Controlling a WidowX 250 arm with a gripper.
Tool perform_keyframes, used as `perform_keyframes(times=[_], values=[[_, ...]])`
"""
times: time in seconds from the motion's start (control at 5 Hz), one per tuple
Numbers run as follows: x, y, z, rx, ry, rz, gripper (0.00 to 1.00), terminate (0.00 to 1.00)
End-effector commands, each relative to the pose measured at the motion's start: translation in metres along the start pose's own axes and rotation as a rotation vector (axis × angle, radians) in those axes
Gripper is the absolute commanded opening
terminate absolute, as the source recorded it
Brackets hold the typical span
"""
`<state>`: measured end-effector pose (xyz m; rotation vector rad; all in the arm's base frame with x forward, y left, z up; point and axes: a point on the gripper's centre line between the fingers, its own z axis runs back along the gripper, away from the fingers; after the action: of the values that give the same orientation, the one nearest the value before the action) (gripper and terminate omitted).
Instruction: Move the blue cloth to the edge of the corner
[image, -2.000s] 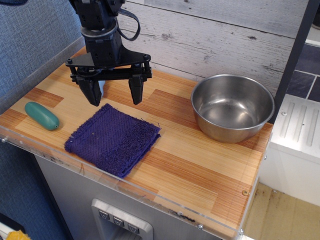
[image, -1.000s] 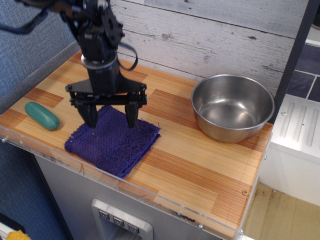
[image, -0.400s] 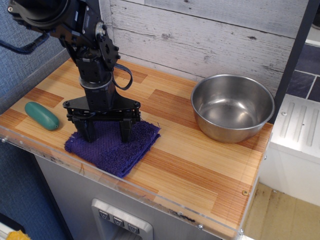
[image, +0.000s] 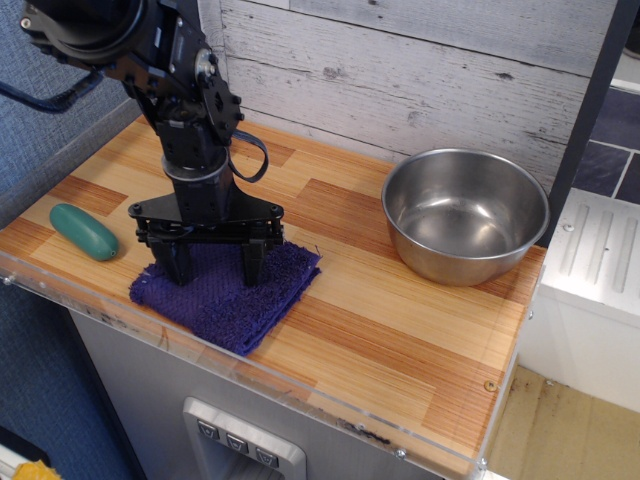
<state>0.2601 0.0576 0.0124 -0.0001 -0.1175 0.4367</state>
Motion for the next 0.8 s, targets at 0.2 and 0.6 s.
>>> perform_keyframes(times=[0.2,0.6], values=[[-0.031,-0.053,-0.001,0.006,0.006,-0.104,1.0,0.0],[-0.068,-0.103,-0.002,-0.006,0.026,-0.184,1.0,0.0]])
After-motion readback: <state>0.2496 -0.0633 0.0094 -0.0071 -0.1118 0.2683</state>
